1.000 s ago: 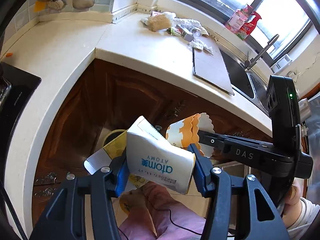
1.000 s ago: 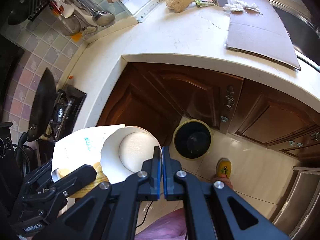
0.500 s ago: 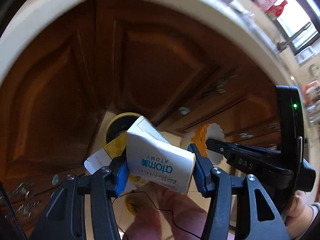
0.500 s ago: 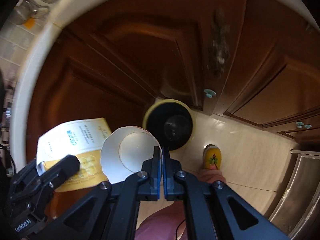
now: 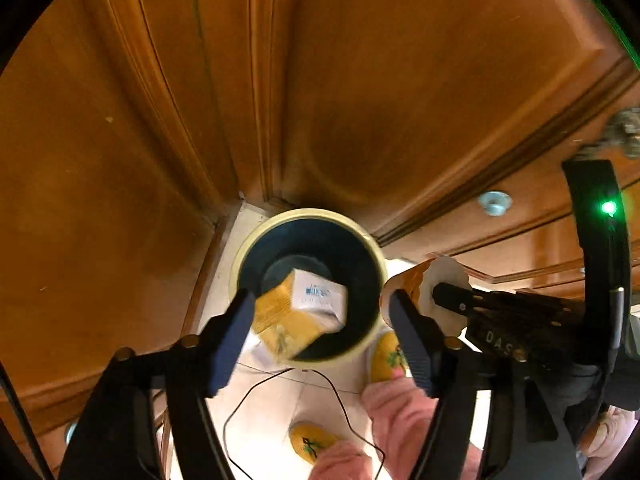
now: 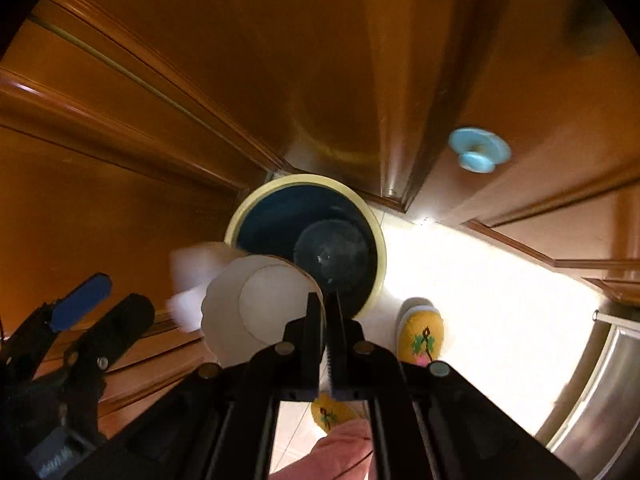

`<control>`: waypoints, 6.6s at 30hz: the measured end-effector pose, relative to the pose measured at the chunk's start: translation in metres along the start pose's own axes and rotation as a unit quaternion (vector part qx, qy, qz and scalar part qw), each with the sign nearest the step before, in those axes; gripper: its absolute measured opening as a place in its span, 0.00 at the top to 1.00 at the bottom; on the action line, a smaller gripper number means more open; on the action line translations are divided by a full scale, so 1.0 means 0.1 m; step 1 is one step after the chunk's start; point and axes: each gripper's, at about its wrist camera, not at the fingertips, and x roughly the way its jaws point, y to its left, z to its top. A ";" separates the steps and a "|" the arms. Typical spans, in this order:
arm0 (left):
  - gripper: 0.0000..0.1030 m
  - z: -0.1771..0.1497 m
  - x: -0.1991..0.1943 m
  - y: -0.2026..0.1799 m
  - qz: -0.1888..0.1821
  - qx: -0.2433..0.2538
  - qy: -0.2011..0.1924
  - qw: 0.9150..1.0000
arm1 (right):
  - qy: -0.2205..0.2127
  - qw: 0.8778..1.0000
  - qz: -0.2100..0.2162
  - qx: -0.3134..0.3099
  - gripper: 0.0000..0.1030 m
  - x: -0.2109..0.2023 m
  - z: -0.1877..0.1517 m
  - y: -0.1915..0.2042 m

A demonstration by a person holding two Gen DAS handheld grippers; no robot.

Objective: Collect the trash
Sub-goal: 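Open the left tool and right tool to drop box and cup into the bin, then raise both tools back toward the trash on the counter, then grasp the crumpled clear plastic bag with the right tool, then grasp the loofah with the left tool while the right tool holds the plastic bag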

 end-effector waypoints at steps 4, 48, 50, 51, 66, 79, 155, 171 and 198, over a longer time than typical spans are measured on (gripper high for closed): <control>0.30 -0.02 0.23 0.16 0.009 -0.010 0.006 1.000 | 0.016 1.000 0.002 -0.009 0.96 0.31 0.10 0.06; 0.13 0.08 -3.08 -0.47 -0.065 -0.034 -0.094 0.993 | -0.133 0.987 0.051 -0.068 0.69 -3.14 -0.33 0.41; 0.13 0.16 -3.33 -0.61 -0.064 -0.018 -0.112 0.991 | -0.161 0.983 0.054 -0.065 0.69 -3.51 -0.35 0.37; 0.13 0.21 -3.47 -0.70 -0.063 -0.009 -0.120 0.991 | -0.176 0.981 0.052 -0.064 0.69 -3.70 -0.37 0.35; 0.12 0.90 -4.58 -1.77 -0.093 0.080 -0.181 0.976 | -0.281 0.959 0.005 -0.047 0.53 -5.11 -0.28 -0.17; 0.02 2.07 -4.59 -2.19 -0.053 0.080 -0.216 0.972 | -0.300 0.954 0.003 -0.004 0.49 -5.66 0.79 -0.91; 0.92 4.32 -2.42 -2.09 0.070 0.211 -0.100 0.970 | -0.167 0.968 -0.078 -0.172 0.75 -3.75 2.62 -0.85; 0.19 4.19 -2.33 -2.38 0.073 0.292 -0.085 0.950 | -0.159 0.975 -0.024 -0.153 0.85 -3.85 2.46 -0.94; 0.61 4.05 -2.54 -2.41 0.043 0.242 -0.113 0.963 | -0.189 0.977 0.011 -0.103 0.87 -4.18 2.11 -1.17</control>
